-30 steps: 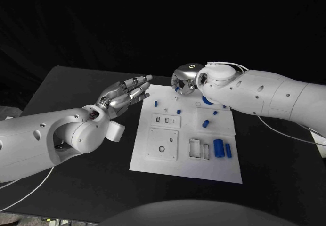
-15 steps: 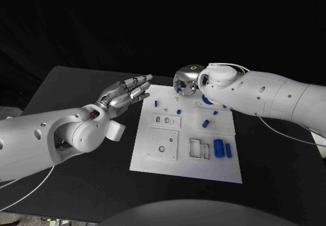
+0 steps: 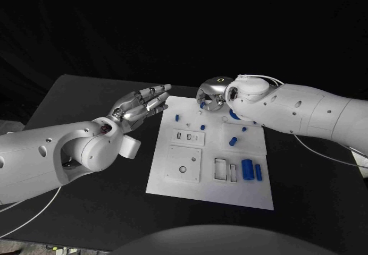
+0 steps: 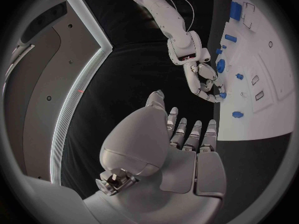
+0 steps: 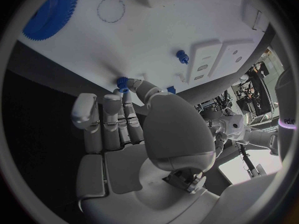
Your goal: Assemble the parts on the task board
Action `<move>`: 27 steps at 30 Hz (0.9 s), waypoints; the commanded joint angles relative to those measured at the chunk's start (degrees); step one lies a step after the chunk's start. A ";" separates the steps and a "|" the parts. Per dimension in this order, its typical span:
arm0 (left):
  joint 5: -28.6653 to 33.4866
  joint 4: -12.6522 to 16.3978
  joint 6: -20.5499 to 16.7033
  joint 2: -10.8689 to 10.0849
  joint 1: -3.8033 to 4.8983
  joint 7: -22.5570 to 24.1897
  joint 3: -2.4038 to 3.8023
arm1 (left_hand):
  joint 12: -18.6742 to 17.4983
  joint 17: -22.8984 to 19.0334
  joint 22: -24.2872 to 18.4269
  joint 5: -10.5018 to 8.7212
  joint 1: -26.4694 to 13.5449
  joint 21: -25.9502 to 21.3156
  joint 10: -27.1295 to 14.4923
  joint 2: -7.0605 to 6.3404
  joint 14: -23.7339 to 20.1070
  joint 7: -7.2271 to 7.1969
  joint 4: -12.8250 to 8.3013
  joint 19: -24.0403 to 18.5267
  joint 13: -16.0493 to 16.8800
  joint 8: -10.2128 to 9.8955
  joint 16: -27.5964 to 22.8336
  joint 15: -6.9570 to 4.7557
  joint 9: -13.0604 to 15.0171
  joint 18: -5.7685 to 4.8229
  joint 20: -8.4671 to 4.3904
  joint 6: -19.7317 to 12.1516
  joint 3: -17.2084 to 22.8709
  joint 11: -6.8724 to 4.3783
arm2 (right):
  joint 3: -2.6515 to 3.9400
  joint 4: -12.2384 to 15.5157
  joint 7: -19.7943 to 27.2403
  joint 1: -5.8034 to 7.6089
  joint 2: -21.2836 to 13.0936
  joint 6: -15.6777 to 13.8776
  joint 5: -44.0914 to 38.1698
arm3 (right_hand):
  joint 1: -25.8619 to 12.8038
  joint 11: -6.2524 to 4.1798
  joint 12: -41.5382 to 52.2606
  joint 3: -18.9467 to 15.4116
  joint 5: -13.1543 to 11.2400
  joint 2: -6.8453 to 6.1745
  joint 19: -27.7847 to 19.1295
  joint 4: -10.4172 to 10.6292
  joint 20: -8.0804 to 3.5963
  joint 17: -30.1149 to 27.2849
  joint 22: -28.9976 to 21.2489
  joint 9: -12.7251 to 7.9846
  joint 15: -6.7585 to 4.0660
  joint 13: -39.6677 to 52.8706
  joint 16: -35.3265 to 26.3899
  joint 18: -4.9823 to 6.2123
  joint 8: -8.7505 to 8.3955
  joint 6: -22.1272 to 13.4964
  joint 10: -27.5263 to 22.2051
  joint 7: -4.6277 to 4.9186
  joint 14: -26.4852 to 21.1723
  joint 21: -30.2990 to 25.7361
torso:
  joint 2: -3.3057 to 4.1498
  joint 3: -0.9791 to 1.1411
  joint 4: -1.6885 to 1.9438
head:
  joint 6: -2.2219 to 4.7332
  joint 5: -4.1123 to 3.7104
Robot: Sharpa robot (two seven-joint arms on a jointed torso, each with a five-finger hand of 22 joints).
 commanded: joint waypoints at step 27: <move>-1.88 -0.64 0.97 -0.05 -0.10 0.81 0.04 | 0.28 0.12 0.12 0.48 0.81 0.52 0.14 0.05 0.16 0.60 -0.03 0.65 0.06 0.32 0.58 0.56 0.05 -0.29 -0.02 -0.17 0.62 0.75 | -0.08 17.05 6.16 2.04 -18.93 -17.28 7.82 | 5.47 -1.25 12.01 -9.39 -10.03 1.43 -16.94 5.21 1.99 -14.09 -14.66 -15.24 0.70 7.70 -14.20 3.64 -1.81 -3.90 11.66 -1.05 -11.80 -27.77 | -0.30 -0.11 -1.03 | 0.71 0.39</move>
